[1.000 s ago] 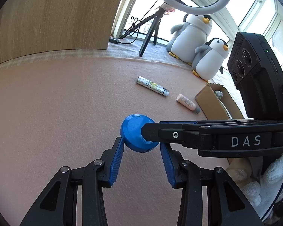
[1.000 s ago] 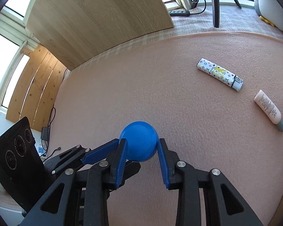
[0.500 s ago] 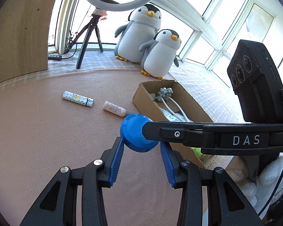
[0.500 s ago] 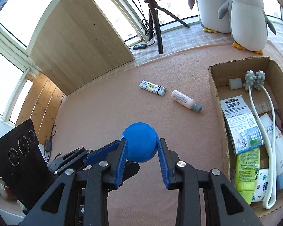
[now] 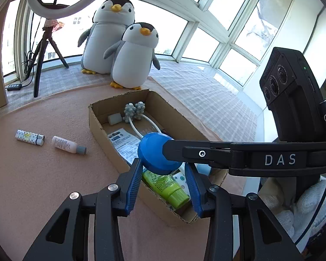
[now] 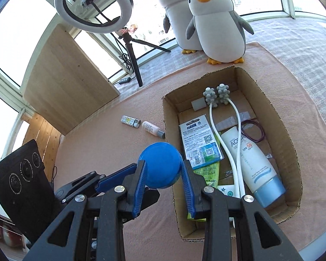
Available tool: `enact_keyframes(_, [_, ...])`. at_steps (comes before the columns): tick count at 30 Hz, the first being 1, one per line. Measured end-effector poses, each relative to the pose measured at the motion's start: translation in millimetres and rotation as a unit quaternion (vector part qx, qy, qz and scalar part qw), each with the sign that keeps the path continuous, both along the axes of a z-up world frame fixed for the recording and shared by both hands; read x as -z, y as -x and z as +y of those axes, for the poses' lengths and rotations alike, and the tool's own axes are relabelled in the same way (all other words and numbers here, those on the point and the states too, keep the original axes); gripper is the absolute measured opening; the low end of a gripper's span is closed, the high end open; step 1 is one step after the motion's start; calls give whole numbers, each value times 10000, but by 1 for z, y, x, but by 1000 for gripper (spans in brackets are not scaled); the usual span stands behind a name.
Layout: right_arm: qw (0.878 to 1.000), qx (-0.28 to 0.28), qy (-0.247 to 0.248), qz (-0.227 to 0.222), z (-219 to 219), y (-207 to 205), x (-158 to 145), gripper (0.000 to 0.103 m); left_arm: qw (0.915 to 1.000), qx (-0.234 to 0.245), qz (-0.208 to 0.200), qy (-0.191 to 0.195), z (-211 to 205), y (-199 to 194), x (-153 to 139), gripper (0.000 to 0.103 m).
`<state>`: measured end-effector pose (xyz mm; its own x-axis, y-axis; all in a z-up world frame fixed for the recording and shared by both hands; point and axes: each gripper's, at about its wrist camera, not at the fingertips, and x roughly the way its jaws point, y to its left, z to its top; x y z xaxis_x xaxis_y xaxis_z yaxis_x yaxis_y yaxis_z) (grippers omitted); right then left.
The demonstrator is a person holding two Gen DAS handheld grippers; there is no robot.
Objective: Organize objects
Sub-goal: 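Carry the blue lid with the right gripper into the box and release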
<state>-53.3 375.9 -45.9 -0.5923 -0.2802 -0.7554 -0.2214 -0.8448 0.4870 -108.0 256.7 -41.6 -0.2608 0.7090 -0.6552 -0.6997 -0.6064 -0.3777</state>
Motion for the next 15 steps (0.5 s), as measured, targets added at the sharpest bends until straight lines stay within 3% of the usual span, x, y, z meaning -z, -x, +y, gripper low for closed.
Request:
enact_keyframes(4, [9999,100,-10,36,17,-9,0,29,9999,79,84,74,20,-3,0,45])
enact_keyframes(6, [9996,251,-123,51,24,-13,-1,30,9999,61,75,136,25,-4,1,51])
enact_keyframes(15, [9997,233,84,33,28,-11,6,32,9996,-79,146,249,17,-2,0,52])
